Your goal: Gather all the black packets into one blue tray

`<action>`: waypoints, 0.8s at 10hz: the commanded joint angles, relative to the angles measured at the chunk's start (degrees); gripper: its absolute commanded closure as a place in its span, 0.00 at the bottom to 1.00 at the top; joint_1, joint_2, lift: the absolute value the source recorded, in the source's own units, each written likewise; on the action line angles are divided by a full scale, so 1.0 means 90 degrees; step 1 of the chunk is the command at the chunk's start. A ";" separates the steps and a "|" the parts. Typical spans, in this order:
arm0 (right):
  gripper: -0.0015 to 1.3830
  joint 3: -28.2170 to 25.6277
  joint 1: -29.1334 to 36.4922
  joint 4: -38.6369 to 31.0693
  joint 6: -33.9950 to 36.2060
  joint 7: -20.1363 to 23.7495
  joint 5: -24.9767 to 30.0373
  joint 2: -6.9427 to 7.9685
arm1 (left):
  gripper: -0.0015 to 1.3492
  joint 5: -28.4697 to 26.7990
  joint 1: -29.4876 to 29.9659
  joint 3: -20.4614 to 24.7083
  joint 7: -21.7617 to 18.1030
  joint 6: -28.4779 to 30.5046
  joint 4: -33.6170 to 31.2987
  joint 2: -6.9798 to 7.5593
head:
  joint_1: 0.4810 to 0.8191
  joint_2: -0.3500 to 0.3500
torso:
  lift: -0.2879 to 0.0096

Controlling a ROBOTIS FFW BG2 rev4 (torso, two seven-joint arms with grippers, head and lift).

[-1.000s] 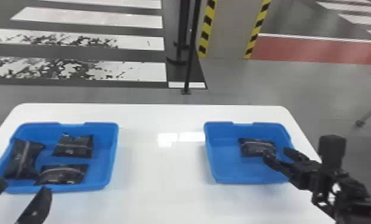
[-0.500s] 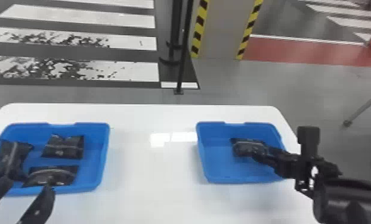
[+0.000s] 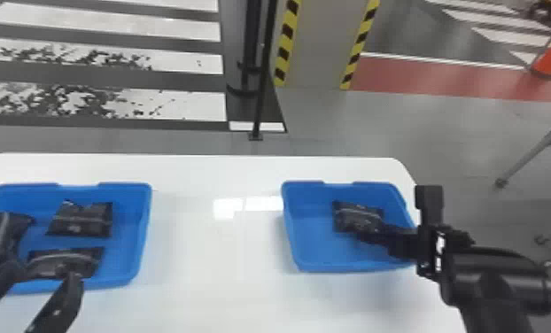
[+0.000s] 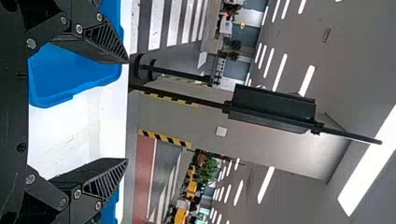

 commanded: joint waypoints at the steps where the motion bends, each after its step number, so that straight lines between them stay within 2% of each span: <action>1: 0.37 0.0043 -0.0073 0.0111 0.0021 0.0000 0.0100 -0.0028 | 0.23 0.0024 -0.0033 -0.0030 0.0000 0.0015 0.0053 -0.0005 | 0.63 0.20 | 0.60; 2: 0.60 0.0069 -0.0104 0.0111 0.0021 -0.0009 0.0100 -0.0038 | 0.23 0.0024 -0.0049 -0.0043 0.0000 0.0015 0.0068 -0.0005 | 0.63 0.20 | 0.60; 3: 0.78 0.0082 -0.0135 0.0064 -0.0026 -0.0078 0.0062 -0.0018 | 0.23 0.0024 -0.0064 -0.0056 -0.0019 0.0015 0.0084 -0.0005 | 0.63 0.19 | 0.60; 4: 0.91 0.0107 -0.0151 0.0064 -0.0260 -0.0097 0.0062 -0.0018 | 0.23 0.0024 -0.0080 -0.0068 -0.0029 0.0030 0.0099 -0.0005 | 0.63 0.19 | 0.60; 8: 0.93 0.0107 -0.0104 0.0033 -0.0713 -0.0107 0.0125 -0.0028 | 0.24 0.0024 -0.0095 -0.0068 -0.0058 -0.0032 0.0099 0.0005 | 0.63 0.20 | 0.60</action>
